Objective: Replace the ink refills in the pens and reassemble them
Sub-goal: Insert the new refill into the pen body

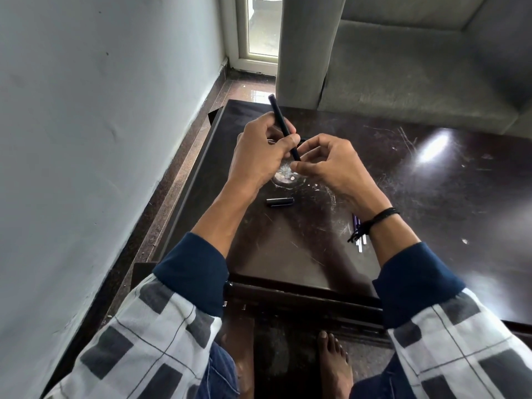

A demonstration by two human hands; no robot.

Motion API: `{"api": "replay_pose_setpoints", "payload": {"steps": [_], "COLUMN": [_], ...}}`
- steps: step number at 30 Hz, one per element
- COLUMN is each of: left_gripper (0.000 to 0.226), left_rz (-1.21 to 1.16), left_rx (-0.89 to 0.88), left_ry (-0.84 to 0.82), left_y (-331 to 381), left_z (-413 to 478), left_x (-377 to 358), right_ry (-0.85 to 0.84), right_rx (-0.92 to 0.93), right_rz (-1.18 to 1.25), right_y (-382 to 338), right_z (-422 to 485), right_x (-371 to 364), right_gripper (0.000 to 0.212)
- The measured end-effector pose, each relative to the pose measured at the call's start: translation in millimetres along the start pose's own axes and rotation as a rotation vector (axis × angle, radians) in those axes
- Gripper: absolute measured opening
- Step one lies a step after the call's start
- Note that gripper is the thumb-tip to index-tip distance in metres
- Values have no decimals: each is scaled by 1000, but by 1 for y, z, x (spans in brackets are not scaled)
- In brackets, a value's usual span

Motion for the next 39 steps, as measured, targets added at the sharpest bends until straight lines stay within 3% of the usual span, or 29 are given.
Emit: {"api": "replay_pose_setpoints", "payload": {"steps": [5,13,18,28,33,39], "left_gripper": [10,10,9,9,11,9], "left_rz": [-3,-5,-9,-19,-7,-21], "left_rx": [8,11,8,24,25,33], "left_ry": [-6,-5,-23,-4,0,-6], "left_y": [-2,-3,-1,-3,-2,-4], "left_z": [0,0,-1,0,-1,-1], "left_x": [-2,-2,-5,-5,-6,-7], "right_ry": [45,-16,-22,18,13,29], "right_rx": [2,9,12,5,1,8], "right_rz": [-47,-55,-42,-45,-65,-77], "right_y": [0,-2,-1,-2,-1,0], "right_z": [0,1,1,1,-1,2], "right_x": [1,-2,-1,1,1,2], "right_gripper": [13,6,20,10,23,9]}}
Point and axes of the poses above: each hand's wrist, its own z-axis towards the middle knuckle, its own x-axis out of the back of the hand, y = z × x, the point moved 4 cm from there along z, towards the middle knuckle, and after that the axes turned 6 degrees about -z, right-handed, at the moved point
